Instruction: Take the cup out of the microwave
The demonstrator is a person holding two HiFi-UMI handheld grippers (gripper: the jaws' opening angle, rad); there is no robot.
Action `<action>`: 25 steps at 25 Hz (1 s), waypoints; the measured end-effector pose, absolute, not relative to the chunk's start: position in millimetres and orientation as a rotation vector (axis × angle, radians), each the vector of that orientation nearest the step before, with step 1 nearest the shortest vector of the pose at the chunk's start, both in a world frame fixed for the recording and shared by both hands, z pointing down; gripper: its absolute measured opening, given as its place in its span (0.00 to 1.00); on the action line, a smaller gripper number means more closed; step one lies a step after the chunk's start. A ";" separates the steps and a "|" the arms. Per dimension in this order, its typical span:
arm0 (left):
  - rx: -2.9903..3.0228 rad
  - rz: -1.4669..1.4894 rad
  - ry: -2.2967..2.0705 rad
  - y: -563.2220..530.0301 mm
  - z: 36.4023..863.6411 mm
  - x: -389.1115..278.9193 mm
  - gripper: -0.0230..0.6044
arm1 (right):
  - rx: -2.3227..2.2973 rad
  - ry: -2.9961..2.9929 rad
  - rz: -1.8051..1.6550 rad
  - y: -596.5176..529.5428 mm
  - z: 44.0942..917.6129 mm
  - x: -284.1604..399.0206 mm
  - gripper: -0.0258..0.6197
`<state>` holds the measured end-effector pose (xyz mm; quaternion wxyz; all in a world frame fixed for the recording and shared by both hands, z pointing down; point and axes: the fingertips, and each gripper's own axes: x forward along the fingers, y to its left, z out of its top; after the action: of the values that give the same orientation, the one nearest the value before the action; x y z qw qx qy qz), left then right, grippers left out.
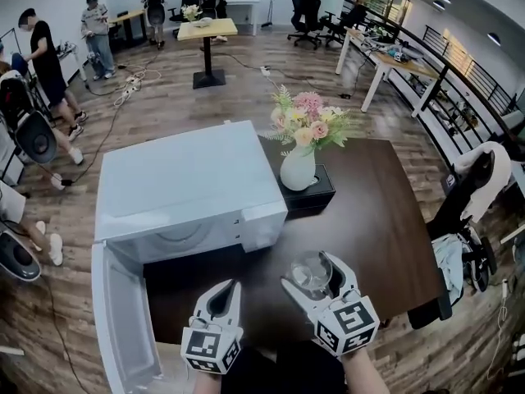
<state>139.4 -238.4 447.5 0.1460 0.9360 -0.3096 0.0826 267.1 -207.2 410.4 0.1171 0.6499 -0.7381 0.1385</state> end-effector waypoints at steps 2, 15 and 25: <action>2.700 0.246 -0.900 -238.7 446.3 142.7 0.05 | 1.927 -2.145 0.416 -200.0 409.6 282.0 0.65; 2.703 0.272 -0.970 -239.7 442.9 159.4 0.05 | 1.984 -2.029 0.506 -157.1 427.3 345.6 0.65; 2.706 0.279 -1.004 -237.5 440.9 163.9 0.05 | 1.983 -2.010 0.466 -150.6 428.9 357.6 0.65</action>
<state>163.9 -237.5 440.9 0.1204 0.9264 -0.3438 0.0954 357.6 -150.6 428.9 0.1395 0.6861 -0.6955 0.1614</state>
